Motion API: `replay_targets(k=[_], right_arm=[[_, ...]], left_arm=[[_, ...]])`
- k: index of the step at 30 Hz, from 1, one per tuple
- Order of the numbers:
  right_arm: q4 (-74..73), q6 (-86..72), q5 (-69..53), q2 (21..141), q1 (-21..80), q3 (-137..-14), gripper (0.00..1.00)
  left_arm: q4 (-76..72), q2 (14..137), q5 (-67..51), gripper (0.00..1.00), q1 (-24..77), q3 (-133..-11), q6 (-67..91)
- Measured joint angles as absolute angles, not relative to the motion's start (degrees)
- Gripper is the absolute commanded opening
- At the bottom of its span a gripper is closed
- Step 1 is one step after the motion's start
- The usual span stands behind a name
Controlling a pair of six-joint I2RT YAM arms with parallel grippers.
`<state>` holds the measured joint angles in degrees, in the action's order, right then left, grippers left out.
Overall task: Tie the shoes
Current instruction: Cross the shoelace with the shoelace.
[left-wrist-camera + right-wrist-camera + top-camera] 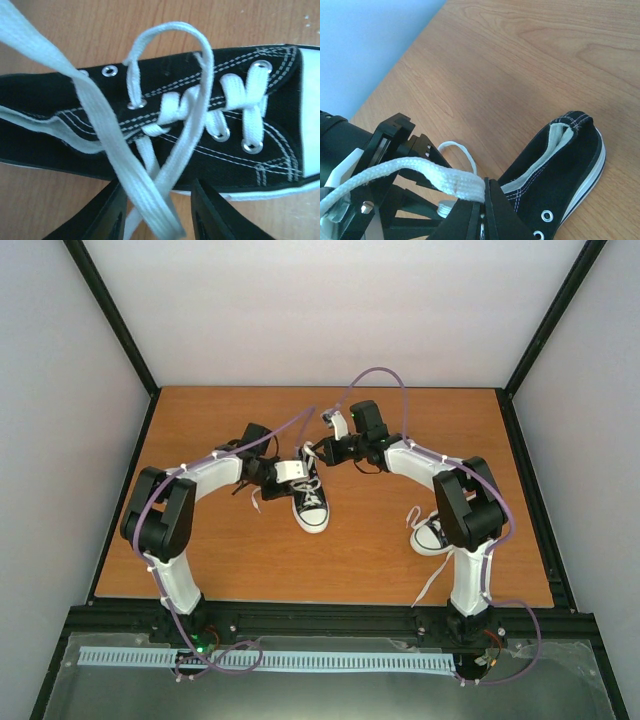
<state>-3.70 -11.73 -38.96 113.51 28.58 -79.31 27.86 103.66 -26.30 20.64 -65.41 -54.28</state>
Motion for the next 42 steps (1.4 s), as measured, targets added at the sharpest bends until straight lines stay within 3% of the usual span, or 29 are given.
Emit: replay_targets(k=[6, 23, 25, 29, 31, 42], right_arm=[[-3.68, -11.92, -38.98, 113.51, 28.58, -79.31, 0.03], [-6.0, -12.01, -39.99, 117.99, 28.6, -80.16, 0.04], [-8.14, -11.11, -40.77, 118.98, 28.69, -80.55, 0.1], [-13.06, -7.66, -41.36, 119.11, 28.91, -80.6, 0.45], [-15.38, -5.32, -40.66, 118.78, 28.91, -80.51, 0.52], [-19.4, -1.41, -37.8, 113.01, 22.81, -79.64, 0.57]], left_arm=[[22.37, 103.66, -25.41, 0.02, 21.19, -63.83, -54.83], [28.45, 95.22, -30.28, 0.01, 21.39, -65.87, -49.6], [28.91, 95.2, -30.44, 0.01, 21.39, -65.89, -48.75], [29.39, 95.18, -30.48, 0.01, 21.39, -65.93, -47.05], [29.39, 95.18, -30.48, 0.01, 21.39, -65.95, -46.5], [29.19, 94.96, -28.56, 0.01, 21.39, -65.95, -44.51]])
